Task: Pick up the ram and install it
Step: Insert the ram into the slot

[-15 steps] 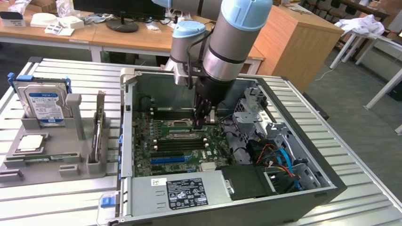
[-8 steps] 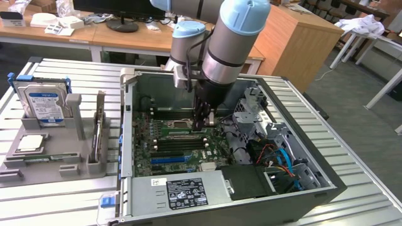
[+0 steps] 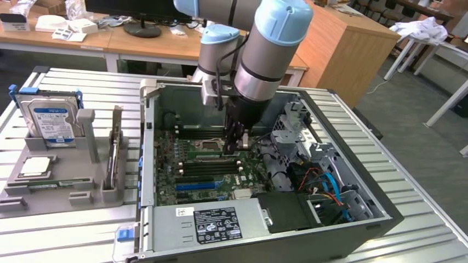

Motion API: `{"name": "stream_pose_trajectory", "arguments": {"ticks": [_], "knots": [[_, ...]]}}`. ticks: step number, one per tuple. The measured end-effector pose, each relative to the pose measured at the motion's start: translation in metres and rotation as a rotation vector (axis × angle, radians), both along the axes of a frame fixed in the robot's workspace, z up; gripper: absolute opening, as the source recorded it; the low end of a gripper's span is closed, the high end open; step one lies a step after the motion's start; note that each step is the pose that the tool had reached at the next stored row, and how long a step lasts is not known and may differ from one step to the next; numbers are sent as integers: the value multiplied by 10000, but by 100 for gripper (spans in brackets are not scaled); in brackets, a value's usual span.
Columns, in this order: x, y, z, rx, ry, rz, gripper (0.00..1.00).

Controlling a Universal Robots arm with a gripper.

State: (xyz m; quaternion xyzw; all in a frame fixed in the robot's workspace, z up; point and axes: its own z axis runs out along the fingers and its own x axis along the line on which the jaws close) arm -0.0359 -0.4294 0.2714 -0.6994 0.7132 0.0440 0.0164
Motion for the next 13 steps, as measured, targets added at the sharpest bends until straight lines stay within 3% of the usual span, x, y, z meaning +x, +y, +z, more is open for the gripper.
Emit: {"name": "stream_pose_trajectory", "arguments": {"ticks": [13], "knots": [[0,0,-102,0,0,0,11]]}}
